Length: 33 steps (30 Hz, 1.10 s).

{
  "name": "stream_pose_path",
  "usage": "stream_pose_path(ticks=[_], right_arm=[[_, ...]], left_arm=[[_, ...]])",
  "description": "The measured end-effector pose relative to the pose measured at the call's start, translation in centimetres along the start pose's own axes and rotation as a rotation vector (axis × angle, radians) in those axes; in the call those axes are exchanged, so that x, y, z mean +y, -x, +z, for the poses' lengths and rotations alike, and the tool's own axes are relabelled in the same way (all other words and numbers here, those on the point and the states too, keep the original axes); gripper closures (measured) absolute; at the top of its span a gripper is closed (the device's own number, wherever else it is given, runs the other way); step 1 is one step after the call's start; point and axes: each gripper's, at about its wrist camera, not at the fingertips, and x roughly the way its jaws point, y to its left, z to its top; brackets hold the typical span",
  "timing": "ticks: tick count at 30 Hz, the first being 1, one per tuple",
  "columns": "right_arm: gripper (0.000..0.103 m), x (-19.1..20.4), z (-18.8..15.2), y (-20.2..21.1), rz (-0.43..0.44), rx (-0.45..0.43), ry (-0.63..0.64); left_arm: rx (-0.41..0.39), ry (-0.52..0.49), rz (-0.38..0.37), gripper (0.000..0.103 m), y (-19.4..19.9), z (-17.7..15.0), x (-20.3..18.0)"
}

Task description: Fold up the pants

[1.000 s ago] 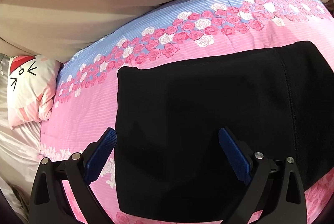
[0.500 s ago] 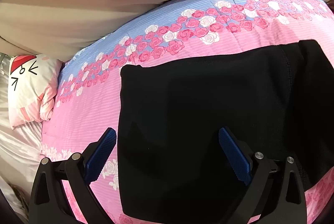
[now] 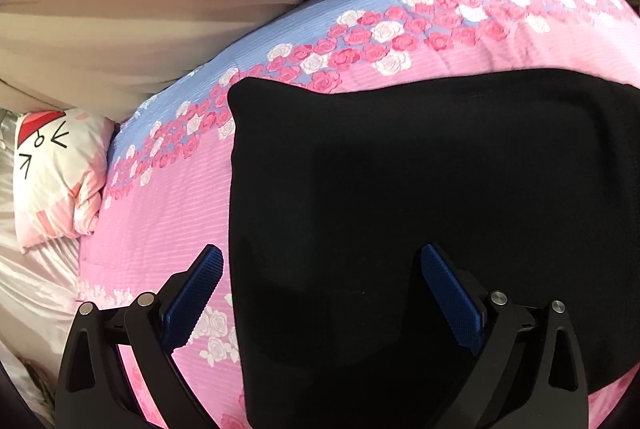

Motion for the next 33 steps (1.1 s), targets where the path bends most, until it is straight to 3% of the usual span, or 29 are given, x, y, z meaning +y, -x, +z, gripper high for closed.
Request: stream_pose_path(ticks=[3,5,6,7,8,10,12,13,14,15,16,17,18,19,20,22,24,26,28,30,33], right_arm=[[0.082,0.1,-0.5,1.9,-0.139,-0.014,0.019],[0.082,1.3,-0.5,4.9,-0.266,-0.115,0.014],[0.082,3.3,-0.7,7.0,-0.333,-0.195,0.072],[0.082,5.0,-0.7,7.7,-0.342,-0.224,0.128],[0.082,6.8,-0.6,7.7,-0.331,-0.225,0.185],[0.082,10.2,0.0,4.7,-0.245,-0.132,0.248],[0.085,10.8,0.6,1.1,-0.182,-0.056,0.28],[0.084,10.2,1.0,-1.6,-0.216,-0.004,0.293],[0.09,8.1,1.5,-3.9,-0.31,0.039,0.285],[0.103,5.1,2.3,-4.6,-0.313,0.051,0.191],[0.103,3.3,3.1,-3.8,-0.235,0.027,0.072],[0.103,2.9,3.6,-2.7,-0.218,-0.008,-0.03],[0.103,4.4,3.9,-1.6,-0.281,-0.055,-0.014],[0.096,7.8,4.0,-1.0,-0.348,-0.099,0.098],[0.096,10.5,4.0,-1.7,-0.325,-0.084,0.165],[0.096,14.2,3.9,-5.4,-0.229,0.027,0.221],[0.097,15.6,3.5,-10.1,-0.19,0.128,0.286],[0.1,14.4,3.6,-15.3,-0.318,0.188,0.336],[0.101,12.7,5.0,-17.0,-0.425,0.158,0.225],[0.095,16.8,5.3,-16.1,-0.356,0.075,0.258],[0.096,22.8,4.2,-19.8,-0.221,0.153,0.408]], left_arm=[[-0.015,-0.006,0.008,0.005,0.3,0.1,0.3],[-0.024,-0.001,0.02,0.005,0.5,0.2,0.9],[-0.026,0.005,0.019,0.005,0.6,0.3,1.4],[-0.027,0.012,0.018,0.005,0.7,0.3,1.8],[-0.033,0.024,0.026,0.005,0.7,0.3,2.4],[-0.026,0.045,0.041,0.005,-0.1,0.2,3.4],[0.001,0.068,0.042,0.005,-1.3,-0.1,4.1],[0.009,0.078,0.028,0.005,-1.6,-0.2,4.4],[0.012,0.093,0.01,0.005,-1.9,-0.3,4.7],[0.008,0.101,0.003,0.005,-2.1,-0.4,4.8],[0.003,0.101,-0.003,0.005,-2.2,-0.5,4.8],[-0.011,0.1,-0.011,0.005,-2.3,-0.6,4.8],[-0.016,0.098,-0.015,0.005,-2.2,-0.6,4.8],[-0.02,0.099,-0.016,0.005,-2.1,-0.7,4.9],[-0.028,0.106,-0.019,0.005,-1.8,-0.8,5.1],[-0.027,0.133,-0.032,0.005,-1.4,-1.5,5.9],[-0.008,0.164,-0.049,0.005,-1.4,-2.2,6.8],[0.009,0.201,-0.073,0.005,-1.4,-3.2,8.1],[0.018,0.217,-0.099,0.005,-1.5,-4.1,9.1],[0.011,0.22,-0.127,0.005,-1.6,-4.7,9.8],[0.002,0.239,-0.155,0.005,-1.8,-5.3,10.3]])
